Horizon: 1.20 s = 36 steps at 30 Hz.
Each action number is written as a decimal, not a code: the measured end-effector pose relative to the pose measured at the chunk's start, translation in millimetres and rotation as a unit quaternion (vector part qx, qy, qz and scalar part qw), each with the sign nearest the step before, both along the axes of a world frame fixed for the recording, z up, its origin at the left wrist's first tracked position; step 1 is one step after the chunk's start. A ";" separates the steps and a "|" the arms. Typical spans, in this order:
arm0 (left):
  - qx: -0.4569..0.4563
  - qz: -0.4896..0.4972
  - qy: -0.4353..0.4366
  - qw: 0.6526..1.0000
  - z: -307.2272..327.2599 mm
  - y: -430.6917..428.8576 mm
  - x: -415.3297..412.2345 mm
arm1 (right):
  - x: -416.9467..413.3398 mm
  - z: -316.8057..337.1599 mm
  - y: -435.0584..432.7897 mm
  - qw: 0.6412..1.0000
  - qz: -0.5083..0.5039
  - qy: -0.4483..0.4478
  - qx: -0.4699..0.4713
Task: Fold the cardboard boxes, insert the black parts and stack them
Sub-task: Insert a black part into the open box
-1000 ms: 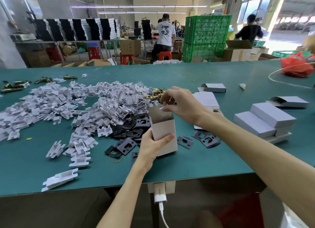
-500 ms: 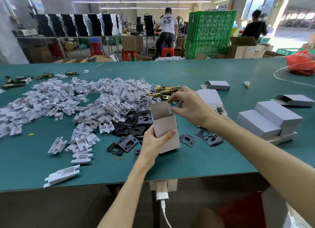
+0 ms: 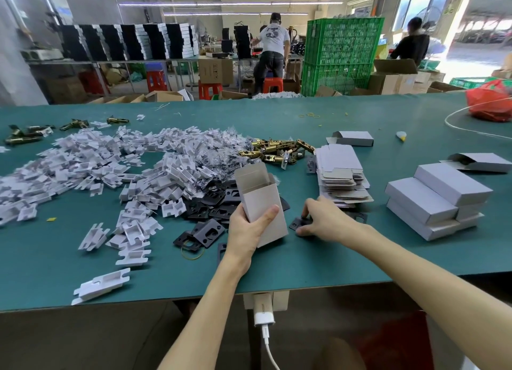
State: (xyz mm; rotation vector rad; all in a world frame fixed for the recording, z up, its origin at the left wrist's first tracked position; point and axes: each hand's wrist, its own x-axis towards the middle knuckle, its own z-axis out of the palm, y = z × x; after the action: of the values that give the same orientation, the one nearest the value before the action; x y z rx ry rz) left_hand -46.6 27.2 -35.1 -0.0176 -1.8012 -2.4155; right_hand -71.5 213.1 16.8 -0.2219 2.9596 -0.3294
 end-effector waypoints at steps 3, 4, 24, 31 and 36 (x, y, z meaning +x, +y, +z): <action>-0.004 0.000 0.000 1.000 1.0 -0.3 0.1 | -1.5 -0.5 0.1 0.999 -0.022 -0.017 -0.024; -0.006 -0.001 0.001 1.000 1.3 -0.2 0.3 | -1.4 -0.2 -0.1 0.999 -0.028 -0.022 -0.030; -0.103 -0.159 0.081 0.979 7.6 -0.6 7.6 | -0.5 -20.2 11.8 0.990 0.003 0.066 -0.123; -0.100 -0.206 0.066 0.971 7.1 -7.2 7.6 | -5.4 -22.4 7.5 0.988 0.011 0.055 -0.141; -0.123 -0.207 0.070 0.968 5.2 -8.4 6.2 | -6.1 -21.8 10.0 0.988 0.002 0.043 -0.147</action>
State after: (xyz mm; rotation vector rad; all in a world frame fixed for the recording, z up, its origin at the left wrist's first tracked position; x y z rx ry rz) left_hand -40.4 18.9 -29.9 -0.6310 -2.1935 -2.3371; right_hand -77.5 223.1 -5.1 -0.2836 2.9811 -0.7764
